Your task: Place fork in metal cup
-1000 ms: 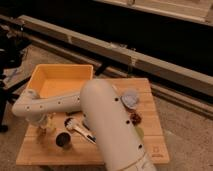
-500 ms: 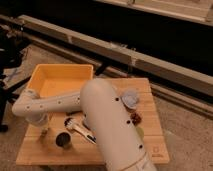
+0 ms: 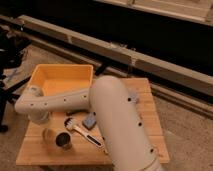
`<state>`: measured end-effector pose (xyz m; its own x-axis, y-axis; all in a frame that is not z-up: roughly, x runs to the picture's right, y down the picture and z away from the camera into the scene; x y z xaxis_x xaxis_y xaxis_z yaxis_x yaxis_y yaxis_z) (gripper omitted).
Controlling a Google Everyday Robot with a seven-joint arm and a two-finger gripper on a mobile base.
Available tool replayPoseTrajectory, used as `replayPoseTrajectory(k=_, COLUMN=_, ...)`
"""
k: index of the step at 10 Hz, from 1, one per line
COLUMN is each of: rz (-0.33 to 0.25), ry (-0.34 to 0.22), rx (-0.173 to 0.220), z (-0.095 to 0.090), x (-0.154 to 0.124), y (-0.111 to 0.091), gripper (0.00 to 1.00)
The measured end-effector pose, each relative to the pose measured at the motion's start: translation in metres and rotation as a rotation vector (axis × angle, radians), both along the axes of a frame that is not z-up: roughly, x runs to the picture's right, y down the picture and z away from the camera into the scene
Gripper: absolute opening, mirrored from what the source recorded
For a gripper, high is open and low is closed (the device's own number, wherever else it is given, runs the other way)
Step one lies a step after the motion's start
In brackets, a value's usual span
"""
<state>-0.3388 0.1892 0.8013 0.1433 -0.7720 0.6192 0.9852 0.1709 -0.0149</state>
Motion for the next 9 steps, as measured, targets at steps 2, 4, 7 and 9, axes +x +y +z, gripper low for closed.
replayPoseTrajectory(k=2, rz=0.012, ry=-0.020, rx=0.016, z=-0.016, x=0.010, y=-0.012, gripper=0.00)
replayPoseTrajectory(k=4, rz=0.023, ry=-0.038, rx=0.029, z=-0.029, x=0.019, y=-0.020, gripper=0.00)
replayPoseTrajectory(k=7, rz=0.065, ry=-0.072, rx=0.051, z=-0.048, x=0.042, y=-0.034, gripper=0.00)
replayPoseTrajectory(k=9, rz=0.105, ry=-0.103, rx=0.072, z=-0.061, x=0.057, y=-0.041, gripper=0.00)
